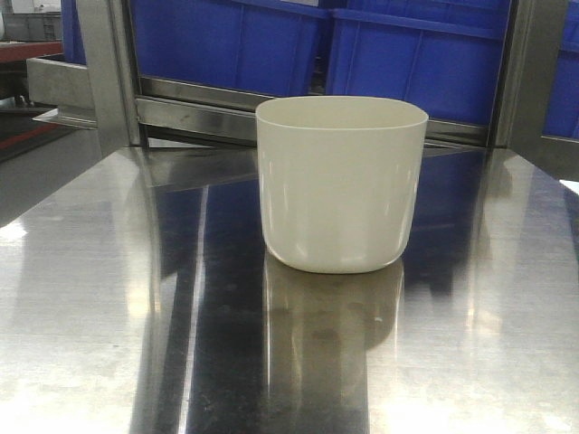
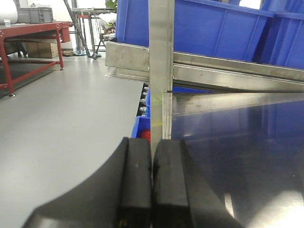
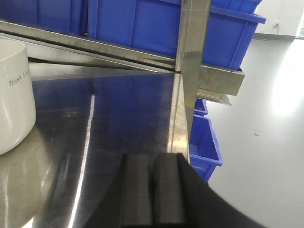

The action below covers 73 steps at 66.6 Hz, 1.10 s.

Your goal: Move white bin to right shelf second layer

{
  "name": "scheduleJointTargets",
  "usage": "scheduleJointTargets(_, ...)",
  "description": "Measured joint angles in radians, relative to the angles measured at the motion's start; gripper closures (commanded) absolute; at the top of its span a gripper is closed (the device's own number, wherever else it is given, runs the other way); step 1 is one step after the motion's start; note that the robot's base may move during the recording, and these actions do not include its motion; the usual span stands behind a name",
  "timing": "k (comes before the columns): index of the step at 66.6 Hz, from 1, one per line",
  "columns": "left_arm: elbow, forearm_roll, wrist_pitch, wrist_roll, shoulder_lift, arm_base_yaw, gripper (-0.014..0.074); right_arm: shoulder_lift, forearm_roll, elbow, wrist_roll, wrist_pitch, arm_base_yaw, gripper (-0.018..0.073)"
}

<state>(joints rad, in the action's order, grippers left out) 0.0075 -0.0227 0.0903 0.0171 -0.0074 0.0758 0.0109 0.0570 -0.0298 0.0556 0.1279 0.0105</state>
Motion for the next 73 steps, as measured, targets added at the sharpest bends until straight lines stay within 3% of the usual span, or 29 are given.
scheduleJointTargets(22, 0.0, 0.0, 0.0, 0.0, 0.0, 0.0, 0.0512, 0.0, 0.0, 0.0, 0.0, -0.055, 0.0, 0.0503)
scheduleJointTargets(73, 0.0, 0.0, 0.0, 0.0, 0.0, 0.0, 0.0512, 0.0, 0.006, 0.007, 0.0, -0.037, 0.0, 0.0503)
